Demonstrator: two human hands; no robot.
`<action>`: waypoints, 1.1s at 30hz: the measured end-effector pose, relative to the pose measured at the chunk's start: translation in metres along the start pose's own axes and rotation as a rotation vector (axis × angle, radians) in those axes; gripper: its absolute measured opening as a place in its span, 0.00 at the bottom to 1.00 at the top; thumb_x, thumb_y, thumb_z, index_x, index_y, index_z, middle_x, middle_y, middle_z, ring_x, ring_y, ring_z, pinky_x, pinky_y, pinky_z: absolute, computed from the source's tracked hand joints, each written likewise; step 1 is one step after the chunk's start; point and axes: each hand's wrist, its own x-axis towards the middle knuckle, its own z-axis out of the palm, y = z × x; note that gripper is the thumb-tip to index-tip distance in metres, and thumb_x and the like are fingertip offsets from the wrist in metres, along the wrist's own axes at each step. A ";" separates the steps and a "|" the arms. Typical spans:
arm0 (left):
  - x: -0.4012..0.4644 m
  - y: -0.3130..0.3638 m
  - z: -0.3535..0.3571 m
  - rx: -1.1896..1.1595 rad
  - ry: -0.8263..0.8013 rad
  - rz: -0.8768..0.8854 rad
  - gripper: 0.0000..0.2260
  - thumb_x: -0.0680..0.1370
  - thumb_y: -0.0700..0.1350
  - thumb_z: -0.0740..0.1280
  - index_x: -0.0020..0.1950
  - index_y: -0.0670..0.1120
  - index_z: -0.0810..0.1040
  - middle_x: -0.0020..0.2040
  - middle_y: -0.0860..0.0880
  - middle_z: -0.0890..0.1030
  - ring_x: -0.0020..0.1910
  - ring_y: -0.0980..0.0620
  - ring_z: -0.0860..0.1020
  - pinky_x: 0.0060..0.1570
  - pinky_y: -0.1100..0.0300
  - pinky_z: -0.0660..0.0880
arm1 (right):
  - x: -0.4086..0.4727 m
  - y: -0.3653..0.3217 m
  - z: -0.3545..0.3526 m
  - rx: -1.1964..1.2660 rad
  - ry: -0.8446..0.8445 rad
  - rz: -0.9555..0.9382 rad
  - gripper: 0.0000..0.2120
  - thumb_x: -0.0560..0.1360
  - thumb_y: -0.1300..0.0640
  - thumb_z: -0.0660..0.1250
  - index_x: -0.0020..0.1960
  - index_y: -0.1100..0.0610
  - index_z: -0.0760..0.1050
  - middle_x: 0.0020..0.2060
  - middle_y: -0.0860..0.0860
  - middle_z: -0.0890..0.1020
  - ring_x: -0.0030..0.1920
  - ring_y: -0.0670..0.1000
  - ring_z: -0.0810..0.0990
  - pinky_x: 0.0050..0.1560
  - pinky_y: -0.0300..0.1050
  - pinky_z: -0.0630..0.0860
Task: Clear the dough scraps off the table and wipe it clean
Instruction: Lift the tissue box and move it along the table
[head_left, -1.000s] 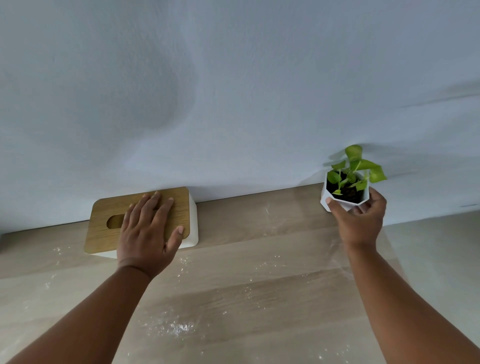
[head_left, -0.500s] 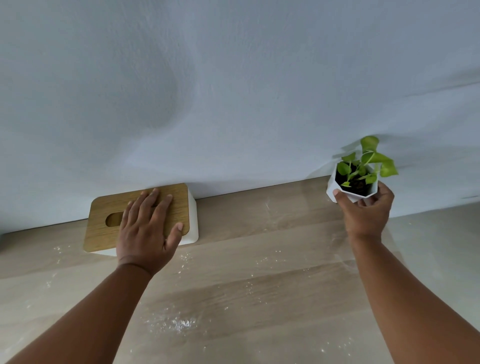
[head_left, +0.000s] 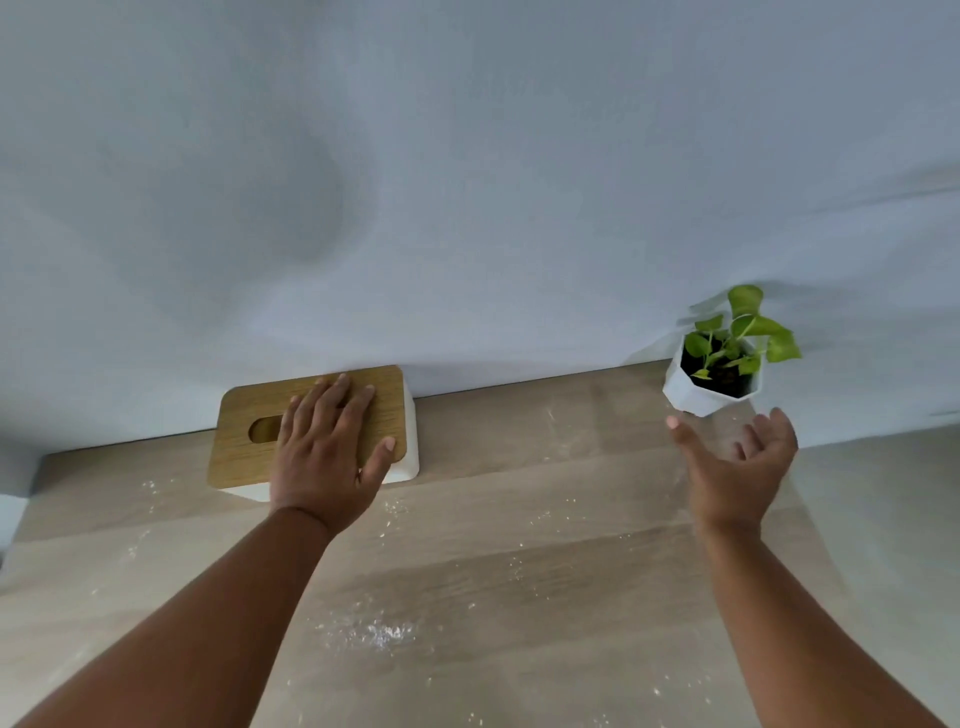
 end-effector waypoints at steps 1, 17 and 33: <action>0.000 0.000 -0.002 -0.011 -0.005 -0.002 0.30 0.79 0.64 0.57 0.76 0.49 0.70 0.77 0.45 0.69 0.79 0.42 0.63 0.78 0.39 0.58 | -0.009 0.000 -0.001 -0.003 0.011 -0.004 0.49 0.64 0.52 0.86 0.77 0.55 0.62 0.72 0.52 0.69 0.71 0.46 0.72 0.75 0.51 0.69; 0.001 -0.038 -0.042 -0.540 -0.019 -0.217 0.29 0.78 0.61 0.69 0.77 0.59 0.67 0.77 0.59 0.67 0.77 0.54 0.64 0.76 0.49 0.65 | -0.185 -0.044 0.110 -0.056 -0.775 0.027 0.46 0.66 0.35 0.79 0.78 0.45 0.62 0.75 0.49 0.70 0.72 0.48 0.72 0.71 0.47 0.72; -0.072 -0.116 -0.007 -0.946 0.085 -0.533 0.39 0.66 0.62 0.81 0.73 0.65 0.67 0.68 0.59 0.73 0.65 0.59 0.76 0.59 0.48 0.81 | -0.227 -0.038 0.176 -0.097 -0.867 -0.059 0.37 0.71 0.51 0.80 0.74 0.40 0.66 0.71 0.49 0.74 0.67 0.43 0.78 0.66 0.46 0.78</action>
